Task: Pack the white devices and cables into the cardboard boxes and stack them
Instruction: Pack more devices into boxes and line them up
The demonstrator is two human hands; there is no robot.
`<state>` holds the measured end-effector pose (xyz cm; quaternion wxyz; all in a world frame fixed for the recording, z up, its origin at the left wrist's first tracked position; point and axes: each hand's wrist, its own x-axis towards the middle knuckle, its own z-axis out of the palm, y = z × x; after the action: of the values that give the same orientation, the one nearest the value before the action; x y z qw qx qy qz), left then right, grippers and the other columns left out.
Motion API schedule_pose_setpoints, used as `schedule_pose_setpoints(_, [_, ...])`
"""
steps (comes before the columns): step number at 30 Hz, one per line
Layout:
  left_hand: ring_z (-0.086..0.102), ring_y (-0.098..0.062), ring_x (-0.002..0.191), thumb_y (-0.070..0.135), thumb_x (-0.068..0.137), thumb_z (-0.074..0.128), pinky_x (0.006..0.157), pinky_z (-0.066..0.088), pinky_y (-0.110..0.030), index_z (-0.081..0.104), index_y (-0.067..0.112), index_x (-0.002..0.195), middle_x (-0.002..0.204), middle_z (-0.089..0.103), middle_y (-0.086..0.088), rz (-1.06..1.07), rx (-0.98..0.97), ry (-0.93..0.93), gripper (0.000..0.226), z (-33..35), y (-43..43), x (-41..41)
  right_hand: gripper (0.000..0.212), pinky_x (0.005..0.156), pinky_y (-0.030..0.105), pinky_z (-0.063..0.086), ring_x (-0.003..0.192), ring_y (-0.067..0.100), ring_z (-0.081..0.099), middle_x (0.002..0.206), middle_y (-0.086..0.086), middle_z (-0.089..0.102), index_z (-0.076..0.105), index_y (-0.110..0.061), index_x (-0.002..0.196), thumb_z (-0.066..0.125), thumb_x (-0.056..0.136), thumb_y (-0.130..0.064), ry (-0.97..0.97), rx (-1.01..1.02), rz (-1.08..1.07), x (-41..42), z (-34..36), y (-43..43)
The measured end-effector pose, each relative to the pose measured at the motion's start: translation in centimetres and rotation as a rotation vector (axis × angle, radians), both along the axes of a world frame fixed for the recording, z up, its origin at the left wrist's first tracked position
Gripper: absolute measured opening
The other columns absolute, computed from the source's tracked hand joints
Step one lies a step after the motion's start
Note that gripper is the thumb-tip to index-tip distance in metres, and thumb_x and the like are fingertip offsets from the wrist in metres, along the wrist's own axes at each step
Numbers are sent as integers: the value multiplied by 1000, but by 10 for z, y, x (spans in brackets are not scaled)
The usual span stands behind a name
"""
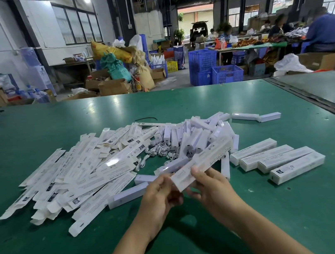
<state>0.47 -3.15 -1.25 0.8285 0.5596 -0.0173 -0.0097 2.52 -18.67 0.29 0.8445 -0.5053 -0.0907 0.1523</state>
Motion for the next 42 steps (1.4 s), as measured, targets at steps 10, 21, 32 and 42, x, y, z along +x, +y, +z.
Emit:
schedule_pose_setpoints(10, [57,-15,60,9,101,52,58,47,-24,63,2,112,76,68,-8,8,212,57,17,1,-1,2,41,53,32,48,65,15,60,100,5,65,44,-24,131,54,95,-41,79,-203,-942,37,3,-55])
schedule_pose_setpoints(21, [56,-14,59,3,98,54,57,46,-23,64,0,109,75,68,-9,-26,162,79,15,2,1,1,94,74,21,53,76,3,66,103,-15,53,26,-27,149,82,76,-7,293,256,-1145,38,12,-75])
schedule_pose_setpoints(32, [55,-15,58,1,98,54,56,47,-23,64,-2,106,72,66,-10,13,124,97,13,2,1,1,17,52,28,39,52,14,48,77,5,58,53,-14,107,55,92,-7,165,-154,-990,33,-6,-62])
schedule_pose_setpoints(42, [54,-4,60,12,95,62,58,46,-16,69,24,85,73,66,7,381,688,-223,17,-12,0,3,8,68,30,52,68,10,60,76,-3,67,65,-25,88,65,90,-17,-232,-771,-621,26,-22,-39])
